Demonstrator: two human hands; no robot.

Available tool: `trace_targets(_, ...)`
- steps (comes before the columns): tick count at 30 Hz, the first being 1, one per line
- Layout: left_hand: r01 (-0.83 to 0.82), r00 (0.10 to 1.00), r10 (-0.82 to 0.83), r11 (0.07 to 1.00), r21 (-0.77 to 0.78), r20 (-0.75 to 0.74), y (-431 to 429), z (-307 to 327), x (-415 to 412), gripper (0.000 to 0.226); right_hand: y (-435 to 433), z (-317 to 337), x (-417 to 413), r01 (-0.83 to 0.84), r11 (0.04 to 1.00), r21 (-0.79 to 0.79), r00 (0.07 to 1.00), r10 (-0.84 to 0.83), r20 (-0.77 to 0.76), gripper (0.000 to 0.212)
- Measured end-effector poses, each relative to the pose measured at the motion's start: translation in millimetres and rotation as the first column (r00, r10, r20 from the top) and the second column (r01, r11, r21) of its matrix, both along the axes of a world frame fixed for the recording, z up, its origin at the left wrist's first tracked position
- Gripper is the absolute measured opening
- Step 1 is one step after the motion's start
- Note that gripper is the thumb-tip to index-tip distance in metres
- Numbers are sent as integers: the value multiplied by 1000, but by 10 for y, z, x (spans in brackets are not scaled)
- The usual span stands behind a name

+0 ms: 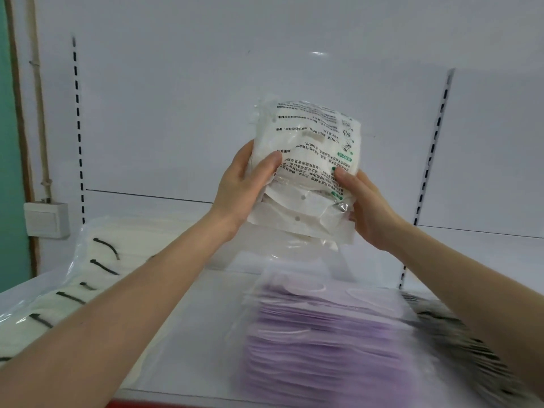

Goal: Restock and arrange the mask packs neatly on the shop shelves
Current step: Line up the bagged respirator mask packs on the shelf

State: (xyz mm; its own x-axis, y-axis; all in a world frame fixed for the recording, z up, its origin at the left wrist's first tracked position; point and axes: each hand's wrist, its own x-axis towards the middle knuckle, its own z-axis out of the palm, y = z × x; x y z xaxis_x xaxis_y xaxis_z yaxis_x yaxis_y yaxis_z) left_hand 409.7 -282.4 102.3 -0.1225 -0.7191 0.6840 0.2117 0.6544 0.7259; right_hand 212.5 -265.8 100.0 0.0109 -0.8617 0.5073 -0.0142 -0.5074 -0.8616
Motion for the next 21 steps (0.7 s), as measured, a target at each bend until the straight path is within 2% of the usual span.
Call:
trace_targets(6,76,997,-76,997,-33,9,352,-19,-350,22,497,-27,-366,89,996,-16,996,-90,-24,48)
trace_targets(9,121,993,-121,992,-44,2,626,-17,-624,19,861,-15,-620,112,993,-32,993,-113,-28,42)
trace_targets(17,286,956,-285,958,-1,-73,1649,-108,-1829,16,2187,-2,-1660,255,966,-42,964,-257,-73,38)
trace_targets(19,335,939,-333,942,13,-81,1977,-159,-2247,22,2604,-10,-2034,309,950,-43,948,-311,-69,39)
trace_targets(21,379,924,-377,925,20,-66,2281,-214,-2645,36,2984,-58,-2384,369,928,-41,926,-372,-70,38)
